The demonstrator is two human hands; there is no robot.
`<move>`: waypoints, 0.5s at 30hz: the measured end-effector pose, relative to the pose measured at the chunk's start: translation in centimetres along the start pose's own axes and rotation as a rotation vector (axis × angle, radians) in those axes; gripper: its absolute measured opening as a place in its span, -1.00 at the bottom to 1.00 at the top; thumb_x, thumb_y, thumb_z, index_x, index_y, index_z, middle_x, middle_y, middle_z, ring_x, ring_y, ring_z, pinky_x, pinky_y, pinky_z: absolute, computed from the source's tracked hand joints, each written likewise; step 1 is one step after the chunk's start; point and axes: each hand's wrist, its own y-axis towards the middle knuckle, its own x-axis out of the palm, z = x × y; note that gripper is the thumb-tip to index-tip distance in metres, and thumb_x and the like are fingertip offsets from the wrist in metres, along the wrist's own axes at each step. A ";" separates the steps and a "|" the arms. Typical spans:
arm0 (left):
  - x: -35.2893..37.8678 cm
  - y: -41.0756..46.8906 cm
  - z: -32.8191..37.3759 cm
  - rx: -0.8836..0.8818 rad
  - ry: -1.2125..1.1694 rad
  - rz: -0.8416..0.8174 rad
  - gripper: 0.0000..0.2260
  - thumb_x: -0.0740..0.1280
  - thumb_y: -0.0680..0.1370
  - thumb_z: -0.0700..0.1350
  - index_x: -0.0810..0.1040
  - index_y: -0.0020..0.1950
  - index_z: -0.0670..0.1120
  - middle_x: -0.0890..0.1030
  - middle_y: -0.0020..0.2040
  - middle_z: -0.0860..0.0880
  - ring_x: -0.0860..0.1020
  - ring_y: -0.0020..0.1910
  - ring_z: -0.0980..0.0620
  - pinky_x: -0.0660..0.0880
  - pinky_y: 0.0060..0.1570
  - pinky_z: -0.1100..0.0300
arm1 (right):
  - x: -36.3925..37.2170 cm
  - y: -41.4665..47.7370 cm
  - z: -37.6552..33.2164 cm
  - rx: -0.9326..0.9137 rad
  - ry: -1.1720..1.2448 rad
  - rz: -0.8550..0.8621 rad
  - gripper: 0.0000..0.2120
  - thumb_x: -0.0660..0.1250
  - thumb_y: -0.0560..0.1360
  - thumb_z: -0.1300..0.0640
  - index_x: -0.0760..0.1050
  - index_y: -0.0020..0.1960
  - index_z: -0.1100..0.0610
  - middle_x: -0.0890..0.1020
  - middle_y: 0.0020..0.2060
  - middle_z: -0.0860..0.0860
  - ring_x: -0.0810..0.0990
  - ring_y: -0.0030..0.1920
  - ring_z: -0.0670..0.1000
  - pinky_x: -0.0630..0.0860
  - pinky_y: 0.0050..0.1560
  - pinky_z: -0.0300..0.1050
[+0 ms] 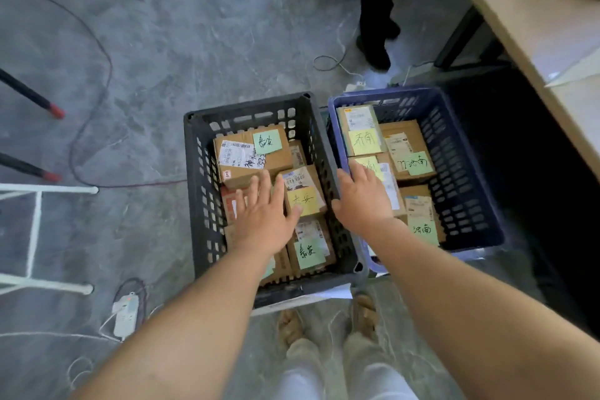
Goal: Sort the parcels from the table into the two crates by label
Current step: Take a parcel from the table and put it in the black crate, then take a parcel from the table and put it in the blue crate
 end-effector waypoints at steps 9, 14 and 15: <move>-1.0 -7.9 7.2 0.114 0.144 0.057 -0.37 -0.19 0.61 0.29 -0.31 0.57 0.01 -0.34 0.55 -0.09 -0.36 0.52 -0.11 -0.37 0.45 -0.20 | -1.4 -9.8 4.0 0.110 0.007 0.098 -0.33 0.14 0.59 -0.21 0.01 0.57 0.03 -0.03 0.58 0.07 -0.06 0.56 0.10 -0.07 0.54 0.09; -1.3 -10.7 11.3 0.179 0.186 0.126 -0.36 -0.20 0.61 0.30 -0.31 0.56 0.00 -0.32 0.56 -0.10 -0.35 0.53 -0.12 -0.32 0.46 -0.22 | -2.0 -14.9 7.9 0.185 0.047 0.190 -0.33 0.16 0.56 -0.25 0.08 0.56 0.00 0.03 0.57 0.07 -0.01 0.55 0.11 -0.04 0.53 0.11; -1.2 -11.4 12.3 0.193 0.198 0.136 -0.36 -0.20 0.61 0.30 -0.31 0.56 0.01 -0.32 0.56 -0.10 -0.34 0.53 -0.13 -0.30 0.47 -0.22 | -2.2 -16.0 8.8 0.193 0.049 0.213 -0.33 0.17 0.56 -0.24 0.08 0.56 0.00 0.03 0.57 0.07 -0.01 0.55 0.11 -0.05 0.53 0.11</move>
